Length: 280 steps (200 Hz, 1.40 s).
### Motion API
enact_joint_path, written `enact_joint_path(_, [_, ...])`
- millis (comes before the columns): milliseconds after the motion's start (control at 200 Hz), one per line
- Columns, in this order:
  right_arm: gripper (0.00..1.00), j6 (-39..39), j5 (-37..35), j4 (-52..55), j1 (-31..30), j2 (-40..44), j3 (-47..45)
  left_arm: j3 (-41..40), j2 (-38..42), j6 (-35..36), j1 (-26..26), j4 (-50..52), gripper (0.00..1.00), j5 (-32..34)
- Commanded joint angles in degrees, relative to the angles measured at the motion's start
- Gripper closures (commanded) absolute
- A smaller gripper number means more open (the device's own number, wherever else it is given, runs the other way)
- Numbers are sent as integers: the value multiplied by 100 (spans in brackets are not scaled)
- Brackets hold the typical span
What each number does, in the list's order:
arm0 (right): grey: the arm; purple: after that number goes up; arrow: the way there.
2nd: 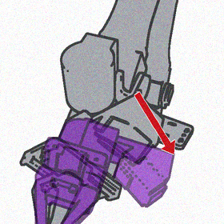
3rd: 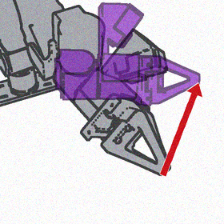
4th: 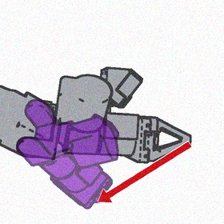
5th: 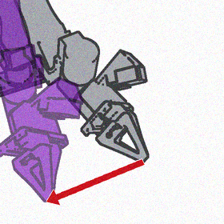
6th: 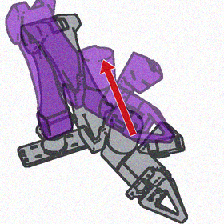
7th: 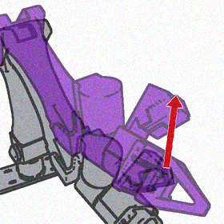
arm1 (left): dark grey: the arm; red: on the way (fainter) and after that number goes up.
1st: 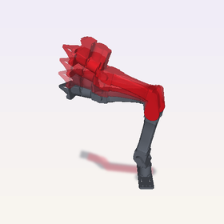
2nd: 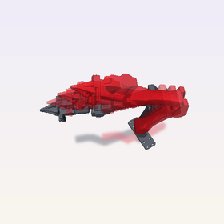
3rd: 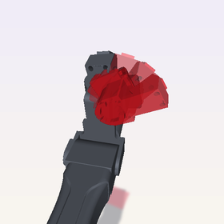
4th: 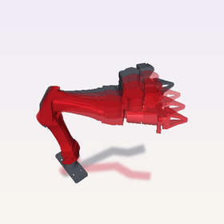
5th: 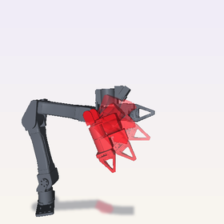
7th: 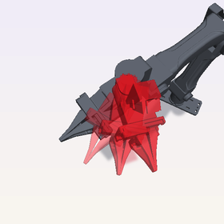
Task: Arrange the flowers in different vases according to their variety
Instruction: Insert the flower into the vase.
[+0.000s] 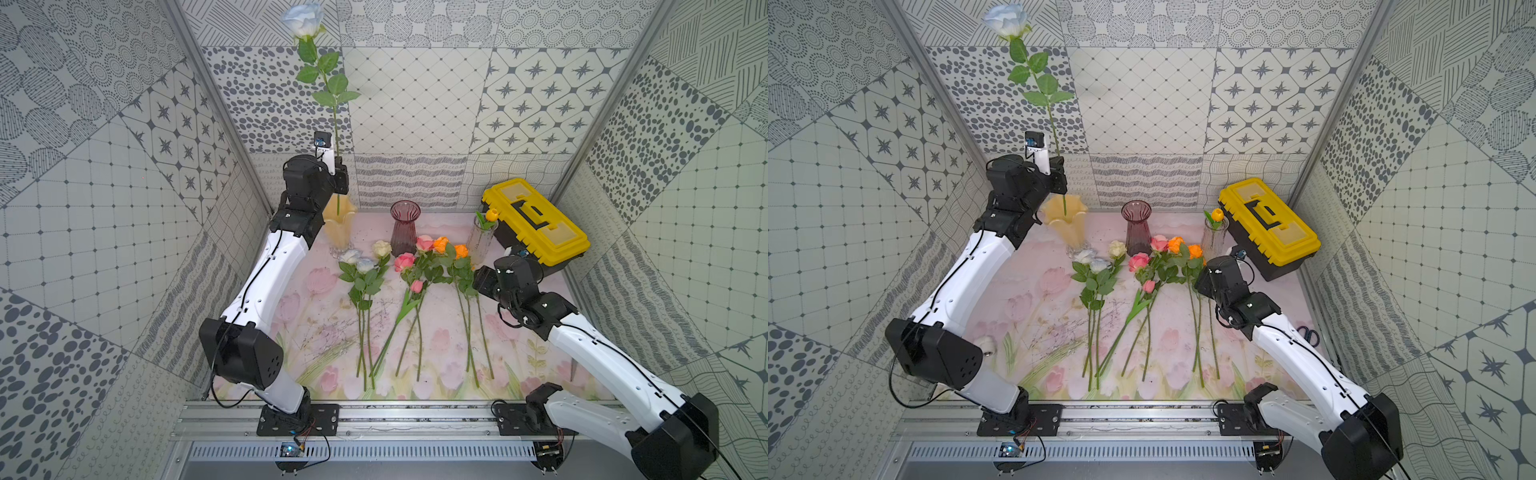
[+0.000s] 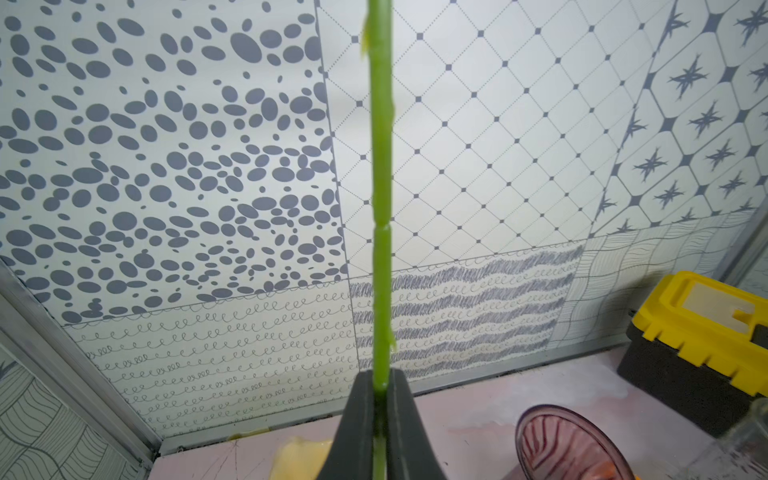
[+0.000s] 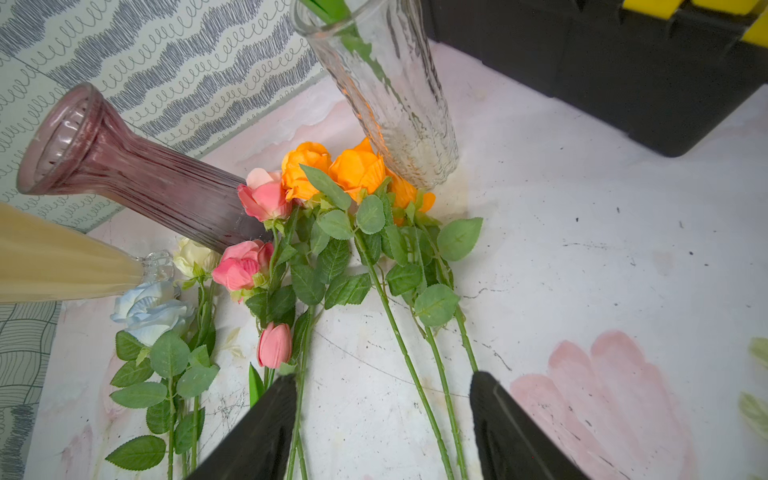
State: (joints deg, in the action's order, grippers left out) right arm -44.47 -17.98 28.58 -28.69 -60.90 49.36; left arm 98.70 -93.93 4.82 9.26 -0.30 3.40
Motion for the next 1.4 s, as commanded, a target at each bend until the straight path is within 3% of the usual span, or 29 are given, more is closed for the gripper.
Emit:
enact_joint_path(0, [30,-54,22,-239,-57,-52,12,316,-447,283,-215,-1800,100,3])
enact_joint_path(135, [30,-68,-26,-227,-101,-56,50,39,-646,-89,-333,-2126,100,-18])
enact_joint_path(420, [29,-124,-86,-182,-233,-74,34,-1484,-643,-308,-397,-2677,100,116])
enact_joint_path(590, [29,-137,-66,-160,-303,-124,31,-1891,-526,-512,-398,-2352,17,179])
enact_joint_path(630, [29,-132,-63,-151,-317,-146,36,-1978,-453,-576,-398,-2229,7,187])
enact_joint_path(850, [28,-124,25,-141,-374,-342,-26,-2409,107,-701,-353,-1418,1,231])
enact_joint_path(1121, [28,208,-3,-125,-367,-571,1,-3046,968,-772,-149,-505,1,139])
enact_joint_path(1396, [27,887,627,3,-230,-1334,346,-3592,1998,-906,131,652,1,-76])
